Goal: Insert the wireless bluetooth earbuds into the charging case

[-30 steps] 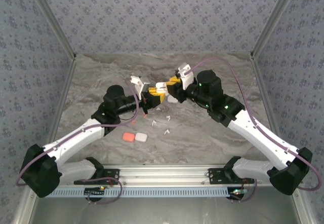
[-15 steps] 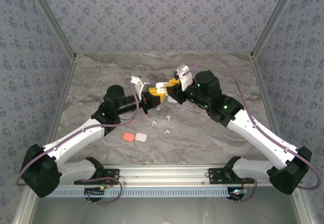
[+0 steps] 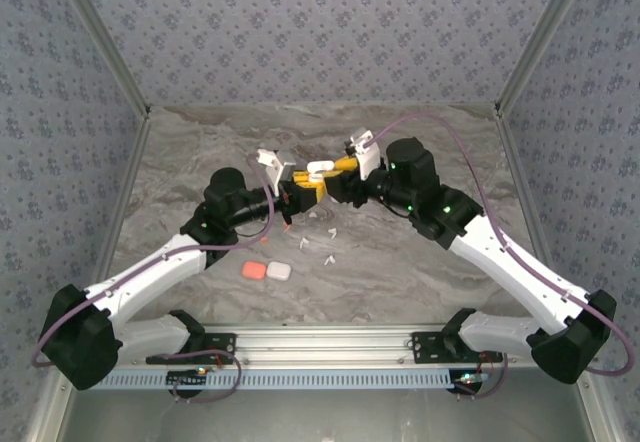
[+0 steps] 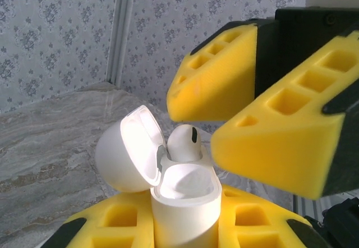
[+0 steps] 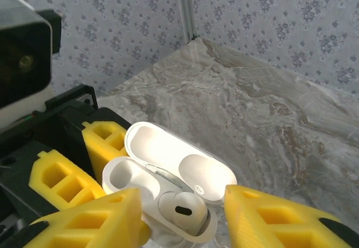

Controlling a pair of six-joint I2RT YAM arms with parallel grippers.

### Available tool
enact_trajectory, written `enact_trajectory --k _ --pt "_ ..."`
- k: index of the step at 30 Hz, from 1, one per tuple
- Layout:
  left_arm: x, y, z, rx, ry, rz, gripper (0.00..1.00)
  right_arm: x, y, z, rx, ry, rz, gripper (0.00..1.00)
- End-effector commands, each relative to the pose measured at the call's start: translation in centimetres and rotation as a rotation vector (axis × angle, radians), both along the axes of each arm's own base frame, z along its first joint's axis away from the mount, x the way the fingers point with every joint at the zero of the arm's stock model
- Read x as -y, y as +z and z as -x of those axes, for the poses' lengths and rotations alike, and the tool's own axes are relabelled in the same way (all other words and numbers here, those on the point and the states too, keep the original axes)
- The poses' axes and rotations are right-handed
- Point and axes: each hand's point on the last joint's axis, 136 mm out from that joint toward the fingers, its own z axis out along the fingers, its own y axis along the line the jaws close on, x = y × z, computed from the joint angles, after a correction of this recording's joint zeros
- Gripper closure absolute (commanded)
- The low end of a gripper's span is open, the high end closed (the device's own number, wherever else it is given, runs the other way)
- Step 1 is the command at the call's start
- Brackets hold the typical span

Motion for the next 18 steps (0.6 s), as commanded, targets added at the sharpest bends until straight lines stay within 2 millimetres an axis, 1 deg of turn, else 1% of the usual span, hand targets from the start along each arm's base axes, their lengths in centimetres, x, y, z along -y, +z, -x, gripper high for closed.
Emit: enact_trajectory --k 1,4,6,8,10,11,13,14,15,17,18 --pt "-0.2 2.1 0.2 0.066 0.011 0.051 1.00 0.8 4.3 0.8 -0.002 0.034 -0.125 0.47" --pt "-0.3 1.8 0.1 0.068 0.022 0.048 1.00 2.0 5.6 1.0 -0.009 0.029 -0.183 0.39" --pt "-0.5 1.7 0.0 0.074 0.035 0.049 1.00 2.9 5.7 1.0 -0.019 0.016 -0.203 0.32" --pt "-0.7 1.6 0.0 0.084 0.046 0.054 1.00 3.7 5.8 1.0 -0.025 -0.006 -0.209 0.28" --pt "-1.0 1.7 0.0 0.097 0.058 0.064 1.00 4.3 3.5 0.6 -0.064 -0.031 -0.173 0.25" --pt "-1.1 1.9 0.0 0.107 0.068 0.070 1.00 4.6 2.9 0.4 -0.073 -0.047 -0.157 0.23" --pt "-1.6 2.1 0.0 0.124 0.087 0.079 1.00 5.4 0.8 -0.1 -0.113 -0.091 -0.113 0.19" --pt "-1.8 2.3 0.1 0.132 0.098 0.080 1.00 5.8 -0.5 -0.3 -0.140 -0.117 -0.084 0.17" --pt "-2.2 2.5 0.1 0.142 0.114 0.082 1.00 6.3 -2.2 -0.6 -0.175 -0.153 -0.043 0.16" --pt "-2.7 2.4 0.0 0.152 0.147 0.070 1.00 7.1 -4.9 -1.1 -0.243 -0.214 0.018 0.13" --pt "-3.1 2.3 0.0 0.157 0.164 0.060 1.00 7.3 -6.6 -1.1 -0.289 -0.229 0.049 0.11"
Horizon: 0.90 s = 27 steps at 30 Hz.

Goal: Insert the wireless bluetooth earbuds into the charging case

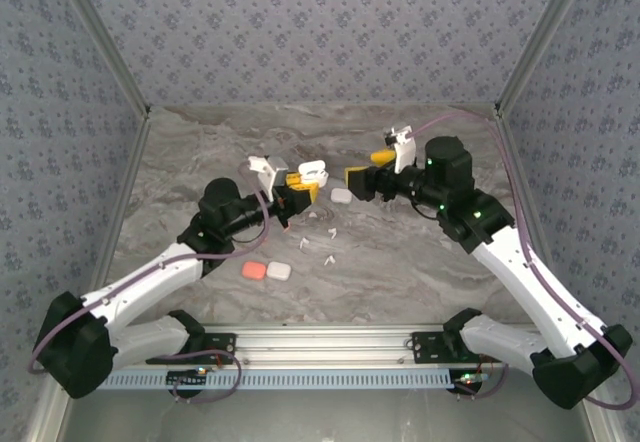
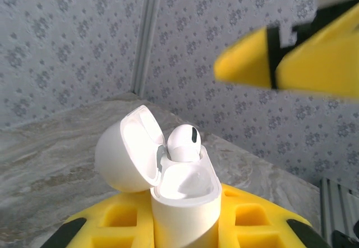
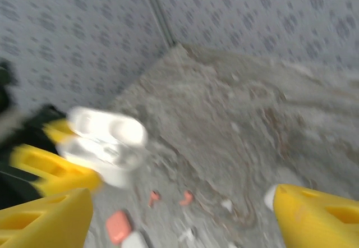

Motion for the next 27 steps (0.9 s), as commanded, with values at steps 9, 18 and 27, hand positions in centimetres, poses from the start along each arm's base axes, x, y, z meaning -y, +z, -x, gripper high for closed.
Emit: enact_trajectory --k 9,18,27 --pt "-2.8 2.3 0.3 0.126 0.136 -0.003 1.00 -1.2 -18.2 2.5 -0.457 0.012 0.234 0.03" --pt "-3.0 2.3 0.4 0.120 0.142 -0.007 1.00 -4.3 -26.2 4.6 -0.602 0.086 0.362 0.23" --pt "-3.2 2.6 0.5 0.124 0.147 -0.008 1.00 -5.9 -29.3 4.5 -0.629 0.105 0.439 0.33"
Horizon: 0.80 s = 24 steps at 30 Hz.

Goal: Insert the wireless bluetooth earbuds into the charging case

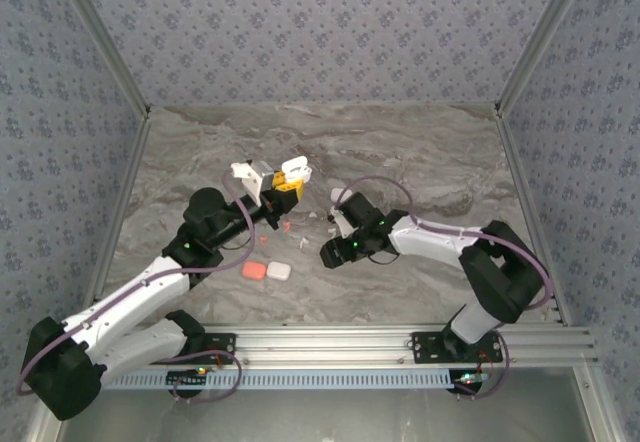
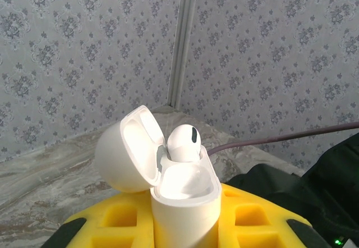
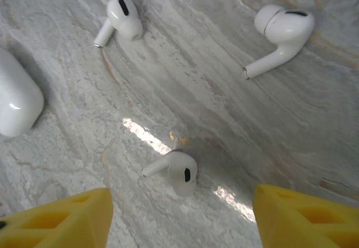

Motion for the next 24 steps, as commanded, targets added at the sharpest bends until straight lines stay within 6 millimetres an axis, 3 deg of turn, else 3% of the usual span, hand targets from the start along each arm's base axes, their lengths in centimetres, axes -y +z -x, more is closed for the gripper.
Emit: enact_trajectory --k 1,10,24 --pt "-0.4 1.8 0.5 0.050 0.011 0.019 1.00 -0.8 -0.4 -0.9 0.010 -0.003 0.008 0.35" --pt "-0.5 1.6 0.4 0.048 0.017 0.012 1.00 -1.7 -1.2 -0.8 -0.002 0.027 0.027 0.51" --pt "-0.6 1.4 0.2 0.045 0.027 0.002 1.00 -1.7 -2.2 0.6 -0.045 0.065 0.069 0.66"
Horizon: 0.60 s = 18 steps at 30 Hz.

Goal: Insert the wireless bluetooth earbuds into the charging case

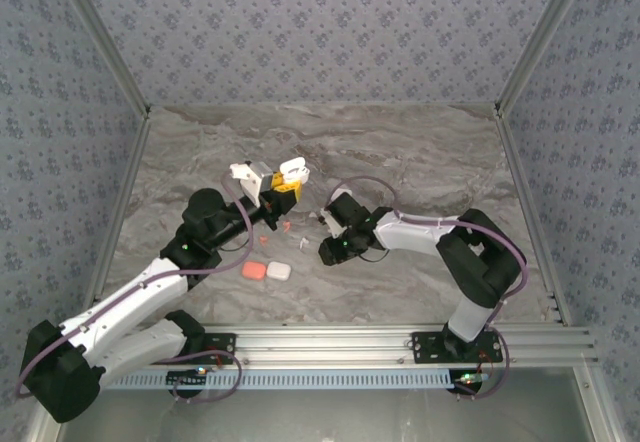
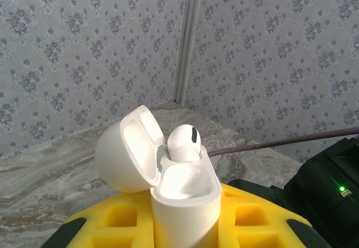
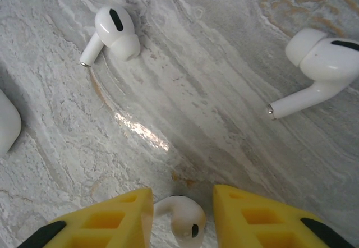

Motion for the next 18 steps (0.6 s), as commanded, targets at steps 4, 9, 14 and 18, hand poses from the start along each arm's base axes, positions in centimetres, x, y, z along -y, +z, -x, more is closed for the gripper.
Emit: enact_trajectory --k 4,9,14,18 --pt "-0.2 1.5 0.2 0.049 0.010 0.015 1.00 0.3 -0.6 1.6 -0.041 0.037 0.038 0.71" --pt "-0.3 1.5 0.2 0.047 0.012 0.013 1.00 0.9 0.1 1.5 -0.018 0.036 0.053 0.78" --pt "-0.3 1.5 0.2 0.047 0.013 0.013 1.00 1.4 2.2 0.6 0.060 0.028 0.051 0.81" --pt "-0.2 1.5 0.2 0.044 0.011 0.015 1.00 1.8 6.1 -0.5 0.178 0.030 0.012 0.80"
